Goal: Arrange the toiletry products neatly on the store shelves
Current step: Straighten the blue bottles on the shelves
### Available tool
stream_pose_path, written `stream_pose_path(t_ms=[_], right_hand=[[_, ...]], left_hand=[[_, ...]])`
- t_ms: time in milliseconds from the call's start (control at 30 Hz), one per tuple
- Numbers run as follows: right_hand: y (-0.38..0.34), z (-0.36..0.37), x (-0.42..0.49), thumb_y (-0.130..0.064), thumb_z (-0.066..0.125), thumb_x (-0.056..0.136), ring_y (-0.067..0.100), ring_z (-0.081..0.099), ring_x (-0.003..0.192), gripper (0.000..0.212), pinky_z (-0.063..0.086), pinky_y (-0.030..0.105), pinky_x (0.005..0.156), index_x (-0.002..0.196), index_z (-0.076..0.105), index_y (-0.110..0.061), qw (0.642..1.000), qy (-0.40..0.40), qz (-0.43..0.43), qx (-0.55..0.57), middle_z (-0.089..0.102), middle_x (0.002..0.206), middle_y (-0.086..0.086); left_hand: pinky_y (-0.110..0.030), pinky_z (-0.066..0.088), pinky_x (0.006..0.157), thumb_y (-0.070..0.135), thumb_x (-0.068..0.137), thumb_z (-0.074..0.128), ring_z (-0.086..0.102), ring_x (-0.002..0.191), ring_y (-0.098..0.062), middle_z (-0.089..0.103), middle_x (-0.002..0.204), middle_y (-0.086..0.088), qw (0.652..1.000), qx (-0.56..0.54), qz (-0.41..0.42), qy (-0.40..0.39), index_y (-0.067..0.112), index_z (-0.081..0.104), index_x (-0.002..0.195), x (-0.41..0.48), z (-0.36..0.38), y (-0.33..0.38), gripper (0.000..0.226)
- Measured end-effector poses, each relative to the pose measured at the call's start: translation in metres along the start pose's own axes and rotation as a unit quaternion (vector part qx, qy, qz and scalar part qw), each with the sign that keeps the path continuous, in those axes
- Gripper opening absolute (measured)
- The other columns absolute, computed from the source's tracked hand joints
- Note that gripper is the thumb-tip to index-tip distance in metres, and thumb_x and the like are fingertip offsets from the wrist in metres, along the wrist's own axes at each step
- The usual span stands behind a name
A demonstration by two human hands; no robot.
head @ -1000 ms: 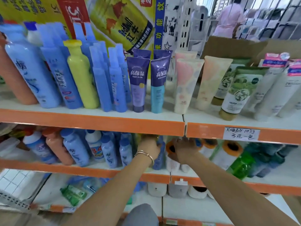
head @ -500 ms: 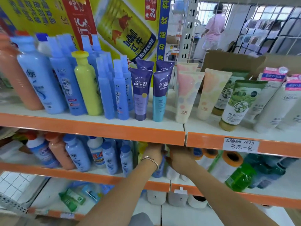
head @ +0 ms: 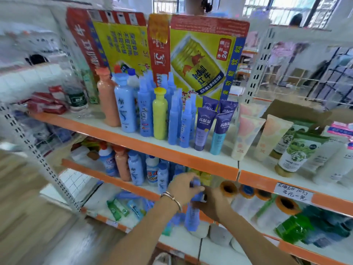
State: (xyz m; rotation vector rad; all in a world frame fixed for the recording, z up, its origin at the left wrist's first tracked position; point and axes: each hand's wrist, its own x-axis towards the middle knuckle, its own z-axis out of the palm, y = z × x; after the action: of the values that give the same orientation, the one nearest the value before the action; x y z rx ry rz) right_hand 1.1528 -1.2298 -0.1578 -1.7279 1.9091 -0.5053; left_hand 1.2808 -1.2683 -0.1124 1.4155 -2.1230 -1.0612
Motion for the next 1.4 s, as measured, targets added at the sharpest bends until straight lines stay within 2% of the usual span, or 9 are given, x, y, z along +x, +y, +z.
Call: stream_pose_path(t_ms=[100,200,400,567,700,833,967,1167,1400], right_hand=[[-0.031,-0.001,-0.002,-0.038,0.072,0.078,0.012,0.043,0.062,0.034,0.034,0.025,0.056,0.096,0.063,-0.011,0.999,0.006,-0.031,0.040,0.063,0.077,0.008],[-0.055,-0.001,0.005,-0.039,0.071,0.078,0.016,0.039,0.060,0.042,0.031,0.028,0.057,0.096,0.062,-0.003,0.996,0.035,-0.043,0.063,0.063,0.082,0.021],[-0.105,-0.029,0.037,-0.034,0.074,0.077,0.011,0.040,0.053,0.025,0.031,0.021,0.051,0.088,0.060,-0.016,0.988,0.110,-0.057,0.095,0.057,0.067,0.004],[-0.137,-0.052,0.070,-0.032,0.075,0.075,0.018,0.040,0.058,0.026,0.034,0.027,0.055,0.082,0.057,-0.015,0.974,0.192,-0.040,0.111,0.050,0.063,-0.003],[-0.157,-0.063,0.083,-0.023,0.074,0.078,0.008,0.034,0.050,0.033,0.035,0.012,0.048,0.066,0.044,-0.025,0.968,0.228,-0.040,0.098,0.037,0.055,-0.010],[-0.166,-0.069,0.088,-0.028,0.074,0.077,0.006,0.037,0.053,0.025,0.037,0.013,0.050,0.079,0.049,-0.027,0.970,0.231,-0.028,0.071,0.041,0.058,-0.009],[-0.171,-0.082,0.092,-0.027,0.074,0.077,0.017,0.043,0.056,0.031,0.030,0.023,0.048,0.073,0.043,-0.031,0.966,0.253,-0.023,0.053,0.042,0.059,-0.008],[-0.171,-0.091,0.092,-0.034,0.072,0.078,0.038,0.061,0.068,0.028,0.047,0.039,0.057,0.084,0.049,-0.021,0.969,0.238,-0.014,0.059,0.063,0.079,0.020],[-0.178,-0.090,0.096,-0.032,0.071,0.079,0.015,0.047,0.052,0.036,0.036,0.028,0.049,0.065,0.038,-0.033,0.968,0.240,0.001,0.069,0.050,0.061,-0.004]], left_hand=[[-0.012,0.041,0.083,0.025,0.082,0.069,0.061,0.101,-0.014,0.068,0.108,-0.008,0.999,-0.038,0.012,0.025,0.009,0.063,0.114,-0.014,-0.043,0.003,0.036],[-0.021,0.047,0.090,0.025,0.085,0.066,0.056,0.092,-0.009,0.069,0.112,-0.007,0.995,-0.054,0.025,0.078,0.008,0.064,0.113,-0.014,-0.084,0.005,0.033],[-0.038,0.044,0.100,0.018,0.088,0.058,0.056,0.113,-0.032,0.065,0.121,-0.011,0.961,0.082,0.081,0.251,0.011,0.061,0.119,0.046,-0.178,0.022,0.032],[-0.040,0.040,0.105,0.020,0.090,0.054,0.050,0.123,-0.034,0.054,0.133,-0.015,0.939,0.237,0.153,0.198,0.006,0.050,0.129,0.100,-0.230,0.044,0.041],[-0.043,0.044,0.099,0.017,0.093,0.048,0.051,0.121,-0.034,0.055,0.130,-0.017,0.906,0.375,0.153,0.122,0.004,0.048,0.127,0.129,-0.240,0.054,0.036],[-0.042,0.050,0.090,0.020,0.090,0.056,0.057,0.114,-0.033,0.060,0.125,-0.011,0.862,0.489,0.130,0.040,0.005,0.053,0.122,0.144,-0.239,0.062,0.035],[-0.041,0.049,0.088,0.015,0.087,0.058,0.052,0.118,-0.032,0.055,0.127,-0.013,0.855,0.500,0.128,0.048,0.008,0.054,0.122,0.155,-0.233,0.067,0.036],[-0.042,0.048,0.091,0.017,0.085,0.060,0.048,0.121,-0.033,0.046,0.135,-0.014,0.867,0.479,0.134,0.040,0.012,0.047,0.128,0.161,-0.233,0.060,0.045],[-0.038,0.049,0.081,0.009,0.089,0.054,0.060,0.106,-0.033,0.061,0.119,-0.014,0.899,0.404,0.169,0.001,0.006,0.052,0.118,0.148,-0.245,0.059,0.029]])
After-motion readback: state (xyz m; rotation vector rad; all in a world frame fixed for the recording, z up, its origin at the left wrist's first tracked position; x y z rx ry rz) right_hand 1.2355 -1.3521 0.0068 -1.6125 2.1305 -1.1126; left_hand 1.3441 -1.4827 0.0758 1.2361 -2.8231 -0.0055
